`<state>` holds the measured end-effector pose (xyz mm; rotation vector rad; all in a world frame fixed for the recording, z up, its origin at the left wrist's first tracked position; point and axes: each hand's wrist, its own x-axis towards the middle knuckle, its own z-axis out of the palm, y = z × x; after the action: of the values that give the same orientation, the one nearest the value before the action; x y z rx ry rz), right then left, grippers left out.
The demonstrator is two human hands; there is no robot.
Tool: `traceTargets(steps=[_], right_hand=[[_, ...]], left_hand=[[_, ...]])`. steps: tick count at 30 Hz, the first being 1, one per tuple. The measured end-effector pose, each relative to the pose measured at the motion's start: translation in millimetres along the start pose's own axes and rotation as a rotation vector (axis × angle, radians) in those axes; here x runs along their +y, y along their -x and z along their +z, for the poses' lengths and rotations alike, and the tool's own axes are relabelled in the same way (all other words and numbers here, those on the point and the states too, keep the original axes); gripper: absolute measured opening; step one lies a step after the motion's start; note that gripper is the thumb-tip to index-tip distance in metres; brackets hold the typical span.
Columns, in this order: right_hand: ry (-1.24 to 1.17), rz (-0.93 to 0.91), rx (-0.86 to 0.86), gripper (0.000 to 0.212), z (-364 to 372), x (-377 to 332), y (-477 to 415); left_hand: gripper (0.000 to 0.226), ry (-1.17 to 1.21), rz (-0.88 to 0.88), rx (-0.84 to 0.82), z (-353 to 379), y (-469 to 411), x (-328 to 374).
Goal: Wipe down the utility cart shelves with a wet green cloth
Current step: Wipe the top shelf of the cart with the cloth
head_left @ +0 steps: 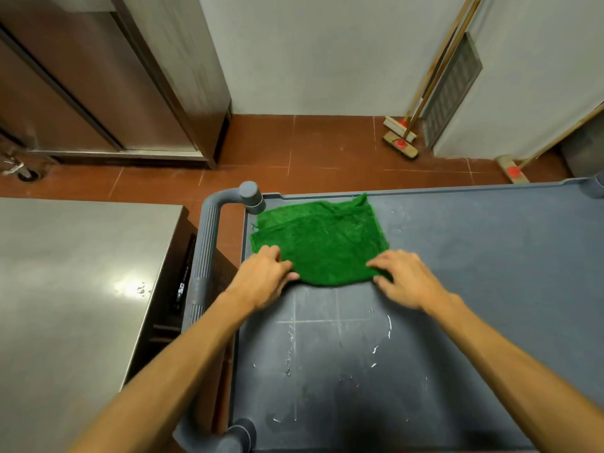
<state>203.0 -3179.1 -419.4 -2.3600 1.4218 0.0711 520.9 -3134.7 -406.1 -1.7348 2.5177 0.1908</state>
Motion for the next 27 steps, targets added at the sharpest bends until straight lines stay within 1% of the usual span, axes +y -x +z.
traceTargets(steps=[1,2,3,5,6,8,10,12,15,17,20,27], right_hand=[[-0.024,0.010,-0.032,0.043,9.1,0.3,4.9],[-0.068,0.032,0.006,0.050,15.7,0.4,6.7],[-0.099,0.054,0.087,0.054,19.3,-0.5,3.5],[-0.069,0.061,0.209,0.057,21.8,-5.4,-14.1],[-0.037,0.045,0.223,0.056,22.2,-9.2,-27.6],[0.017,0.024,0.180,0.057,23.5,-17.4,-57.1],[0.029,0.060,0.124,0.063,27.9,-22.1,-83.6],[0.011,0.112,0.095,0.069,33.3,-19.3,-100.9],[0.034,0.133,0.051,0.070,46.9,-8.6,-102.5],[0.087,0.113,0.078,0.069,54.6,-4.8,-93.3],[0.135,0.098,0.093,0.070,60.8,-10.8,-84.4],[0.155,0.079,0.102,0.071,73.1,-21.6,-59.2]], left_hand=[[0.058,0.005,-0.012,0.004,9.9,0.2,2.1],[0.061,0.010,-0.035,0.026,17.9,-2.3,3.0],[0.061,0.020,-0.068,0.043,24.1,-7.2,3.5],[0.066,0.038,-0.133,0.022,31.9,-21.0,8.8],[0.070,0.052,-0.161,0.004,35.3,-30.0,12.5],[0.077,0.089,-0.233,-0.021,44.5,-50.1,19.6],[0.077,0.125,-0.322,0.000,55.0,-67.4,23.1],[0.079,0.102,-0.378,0.031,65.9,-75.4,22.9],[0.079,0.068,-0.390,0.084,80.2,-73.0,21.0],[0.079,0.079,-0.388,0.093,83.6,-71.7,21.2],[0.079,0.076,-0.378,0.084,82.2,-68.9,22.0],[0.080,0.071,-0.352,0.061,84.5,-44.6,29.1]])
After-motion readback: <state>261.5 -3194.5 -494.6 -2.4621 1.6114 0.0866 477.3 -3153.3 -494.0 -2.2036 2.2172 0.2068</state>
